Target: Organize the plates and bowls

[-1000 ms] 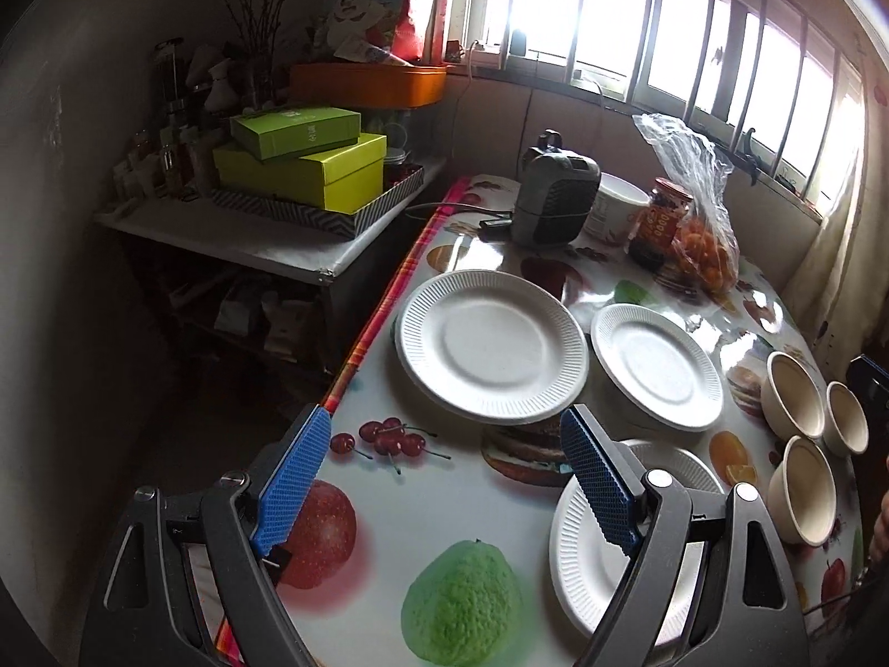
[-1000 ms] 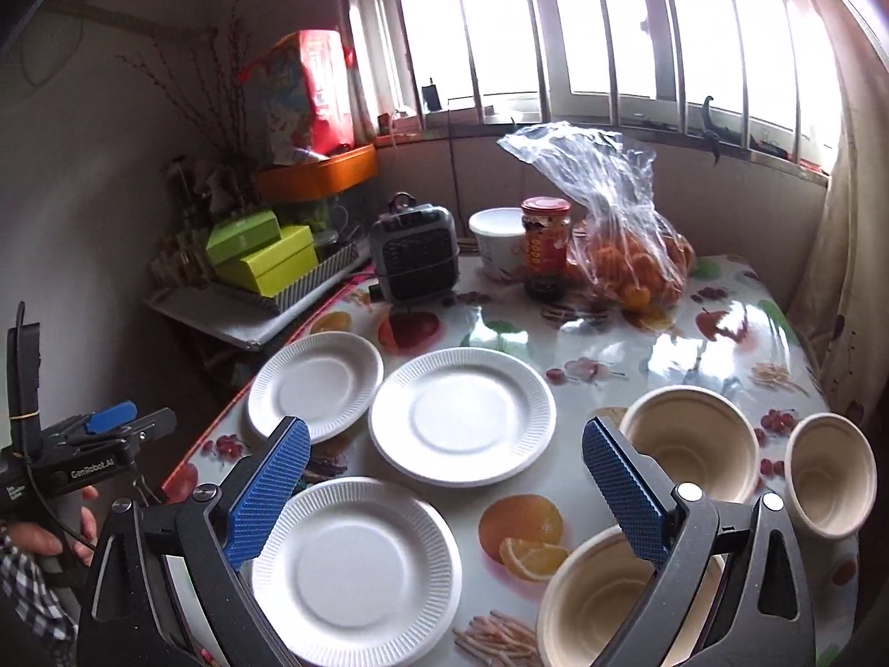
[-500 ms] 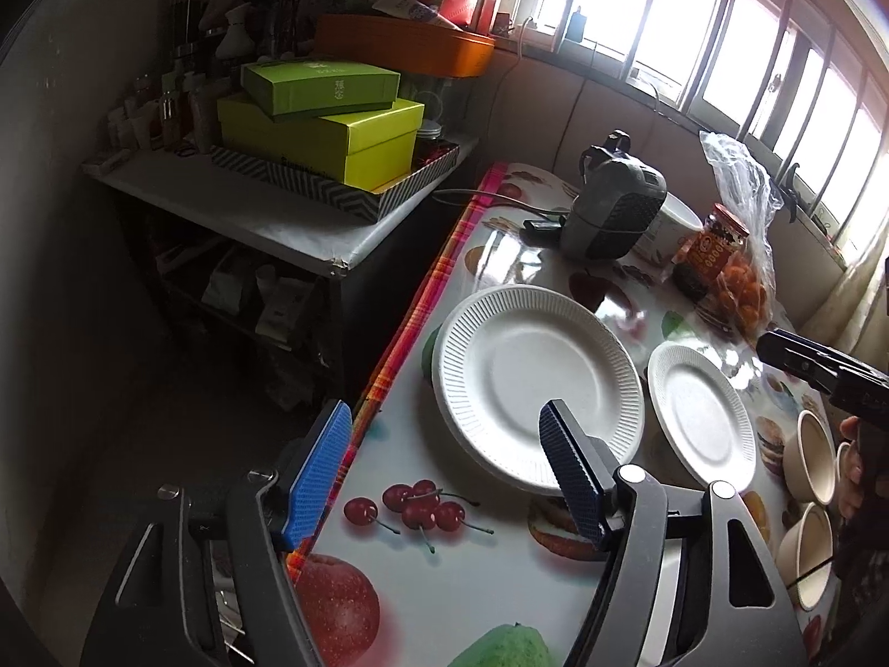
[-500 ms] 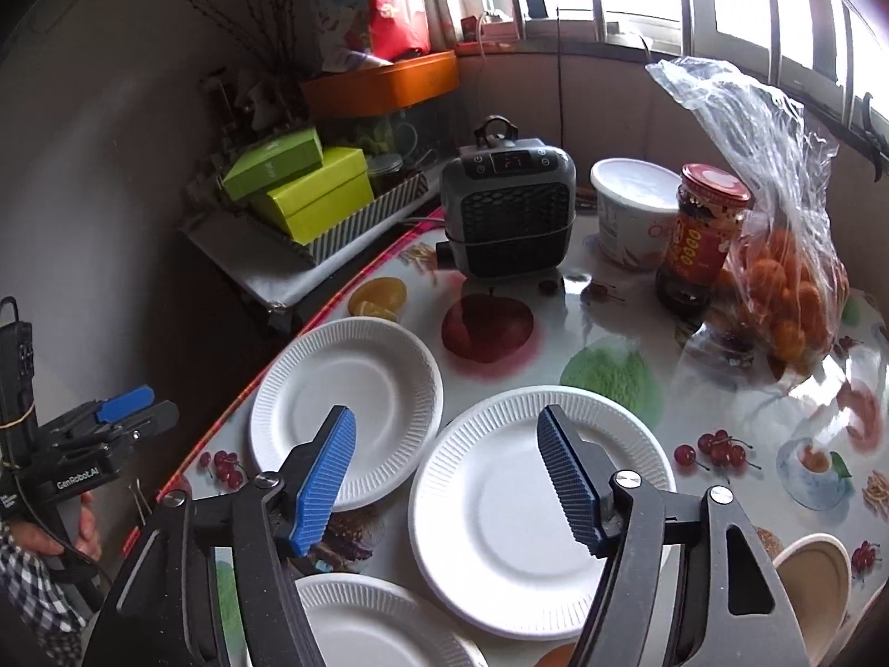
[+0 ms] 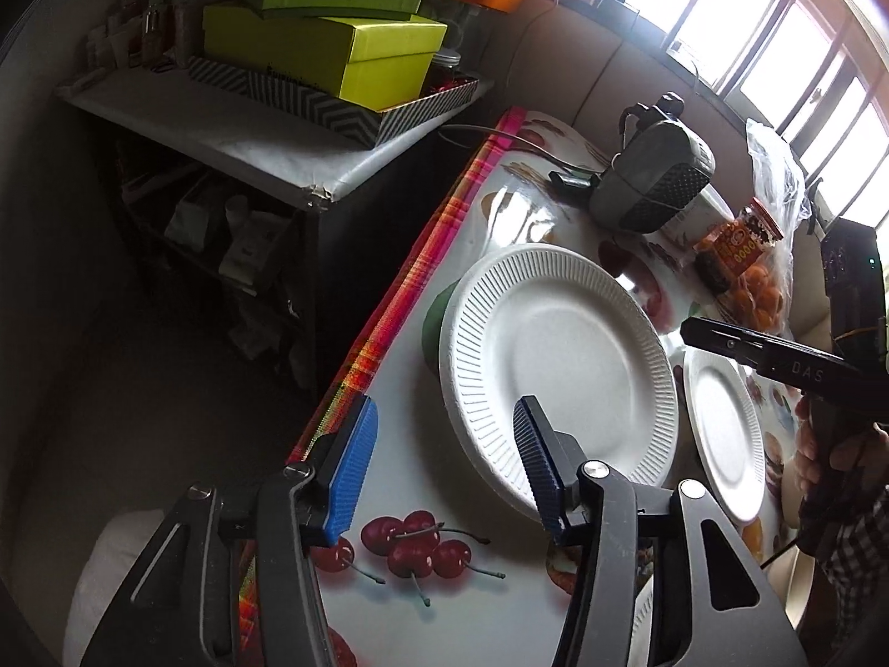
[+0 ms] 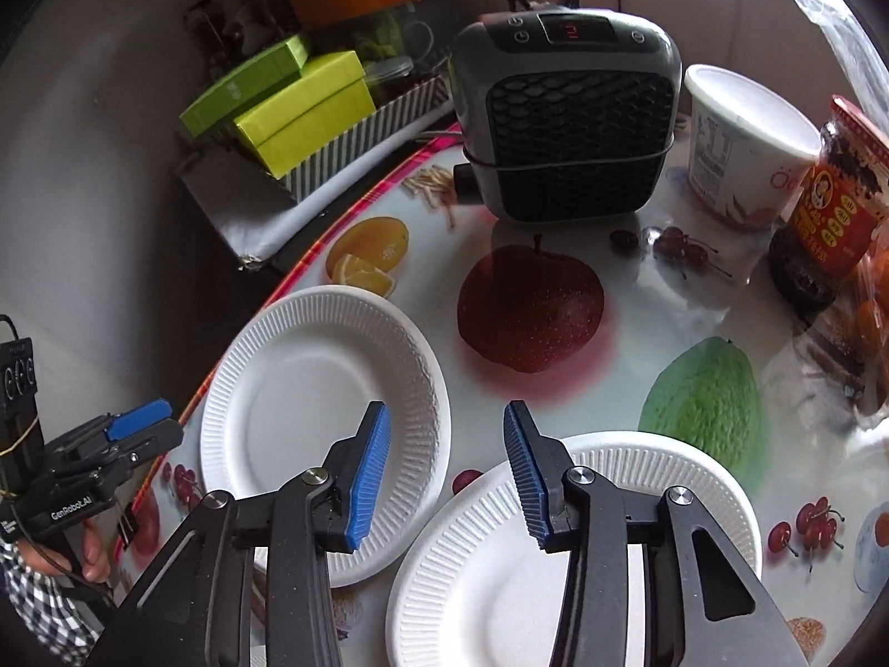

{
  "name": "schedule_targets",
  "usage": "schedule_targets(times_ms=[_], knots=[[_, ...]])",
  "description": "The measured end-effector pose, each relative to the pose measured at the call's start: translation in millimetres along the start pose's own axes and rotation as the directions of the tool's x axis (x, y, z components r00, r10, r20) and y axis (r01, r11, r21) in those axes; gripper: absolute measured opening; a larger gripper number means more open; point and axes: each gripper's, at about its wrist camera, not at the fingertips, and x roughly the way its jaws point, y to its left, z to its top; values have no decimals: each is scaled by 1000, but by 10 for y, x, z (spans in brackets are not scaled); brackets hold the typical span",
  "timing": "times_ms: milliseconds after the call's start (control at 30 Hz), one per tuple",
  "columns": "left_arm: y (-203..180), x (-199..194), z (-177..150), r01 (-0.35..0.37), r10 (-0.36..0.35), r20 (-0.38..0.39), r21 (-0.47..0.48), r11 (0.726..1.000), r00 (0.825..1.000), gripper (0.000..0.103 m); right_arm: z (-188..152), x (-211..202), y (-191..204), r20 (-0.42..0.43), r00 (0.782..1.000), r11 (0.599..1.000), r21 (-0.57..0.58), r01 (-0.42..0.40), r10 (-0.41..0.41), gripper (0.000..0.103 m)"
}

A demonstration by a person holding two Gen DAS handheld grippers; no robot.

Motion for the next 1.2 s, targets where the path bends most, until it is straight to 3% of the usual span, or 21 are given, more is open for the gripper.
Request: schedule_targets(times_ms=[167,300,567,667,833,1200], knots=[[-24,94,9,18,-18,-15,-4,1000,1000,51,-2,127,-58,-25,998,998,23,-50,51,33],[-10,166,18,43,-44,-40,-29,999,998,39,-2,186,-81,-38,997,997,33,-70,72,27],[10,216,33,65,-69,-58,-65,996,996,34,-21,234,-121,-54,992,993,53,-108,111,16],[6,242,41,83,-88,-68,-72,994,994,23,-26,237,-111,-55,992,992,53,-113,116,14],[23,250,47,73,-79,-69,-83,994,994,17,-30,223,-117,-52,993,993,52,-107,110,13],[38,154,85,77,-80,-47,-76,994,996,17,-17,143,-99,-27,992,990,70,-125,127,13]])
